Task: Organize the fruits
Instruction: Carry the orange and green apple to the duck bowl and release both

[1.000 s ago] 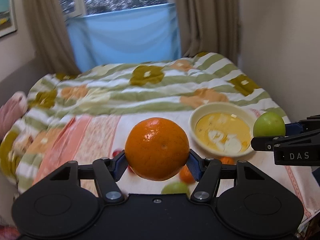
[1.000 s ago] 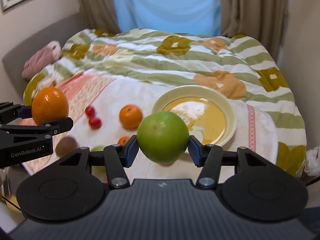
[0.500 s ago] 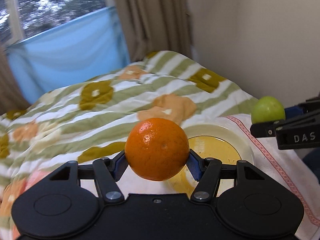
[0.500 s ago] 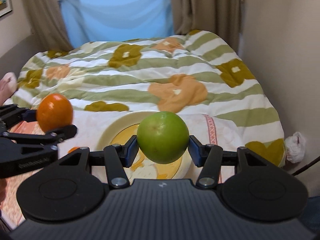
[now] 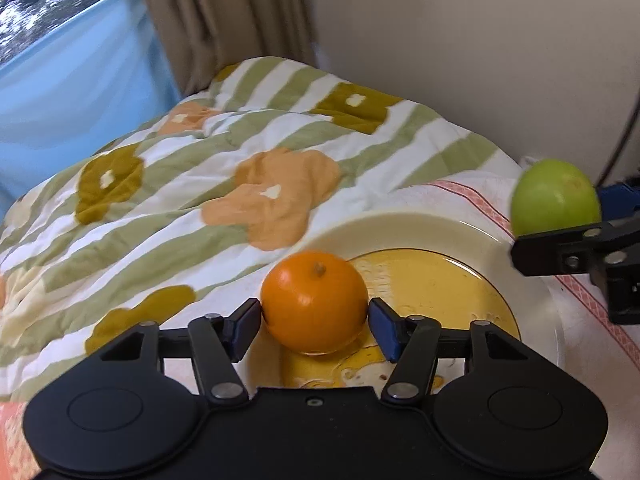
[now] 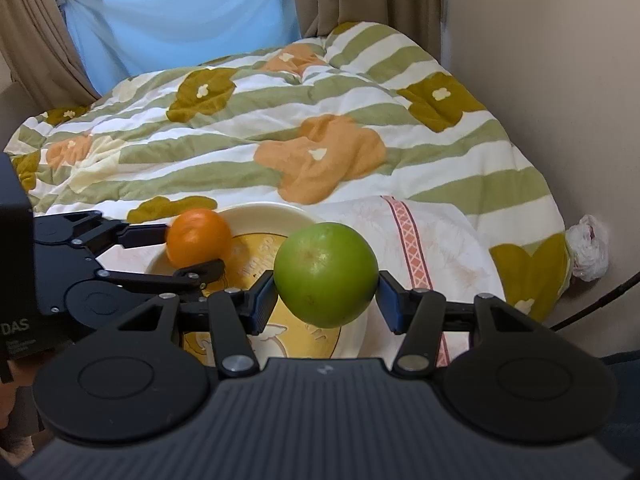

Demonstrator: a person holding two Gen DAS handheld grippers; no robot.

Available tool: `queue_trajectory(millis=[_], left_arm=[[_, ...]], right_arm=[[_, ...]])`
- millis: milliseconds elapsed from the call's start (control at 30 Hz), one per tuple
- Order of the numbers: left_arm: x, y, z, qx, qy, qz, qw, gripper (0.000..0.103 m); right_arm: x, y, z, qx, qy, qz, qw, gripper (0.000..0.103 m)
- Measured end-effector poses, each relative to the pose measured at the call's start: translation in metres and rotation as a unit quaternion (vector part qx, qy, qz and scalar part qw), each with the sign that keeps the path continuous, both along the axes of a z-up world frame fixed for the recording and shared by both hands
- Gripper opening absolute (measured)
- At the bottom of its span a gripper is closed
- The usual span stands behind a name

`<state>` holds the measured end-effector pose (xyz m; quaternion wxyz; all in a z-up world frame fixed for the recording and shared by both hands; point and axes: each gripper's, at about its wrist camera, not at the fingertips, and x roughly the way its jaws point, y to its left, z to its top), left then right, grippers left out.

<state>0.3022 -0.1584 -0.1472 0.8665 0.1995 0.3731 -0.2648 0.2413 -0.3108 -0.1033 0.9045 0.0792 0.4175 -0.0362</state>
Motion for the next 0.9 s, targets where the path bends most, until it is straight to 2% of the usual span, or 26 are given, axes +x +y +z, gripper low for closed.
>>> queue_trajectory(millis=[133, 167, 200, 233, 333, 567, 900], left_arm=[[-0.002, -0.007, -0.002, 0.012, -0.016, -0.007, 0.9998, 0.065], [-0.002, -0.006, -0.001, 0.01, -0.012, -0.005, 0.9999, 0.07], [0.0, -0.004, -0.001, 0.008, -0.009, -0.001, 0.9999, 0.085], [0.0, -0.002, 0.0, 0.006, -0.011, 0.003, 0.9999, 0.095], [-0.004, 0.005, 0.009, -0.002, -0.026, 0.003, 0.9997, 0.097], [-0.014, 0.028, 0.022, 0.002, -0.026, 0.025, 0.9993, 0.098], [-0.039, 0.061, 0.039, 0.007, -0.041, 0.072, 0.9965, 0.099]], right_arm=[[0.002, 0.001, -0.007, 0.003, 0.006, -0.008, 1.0, 0.068], [0.002, 0.001, -0.008, 0.004, 0.007, -0.009, 1.0, 0.068], [0.002, 0.001, -0.009, 0.005, 0.007, -0.01, 1.0, 0.068], [0.002, 0.0, -0.009, 0.006, 0.007, -0.012, 1.0, 0.068], [0.002, -0.001, -0.008, 0.008, 0.006, -0.015, 1.0, 0.068], [0.006, -0.001, -0.003, 0.009, 0.004, -0.005, 1.0, 0.069], [0.044, 0.009, -0.016, 0.032, 0.009, 0.056, 0.998, 0.069]])
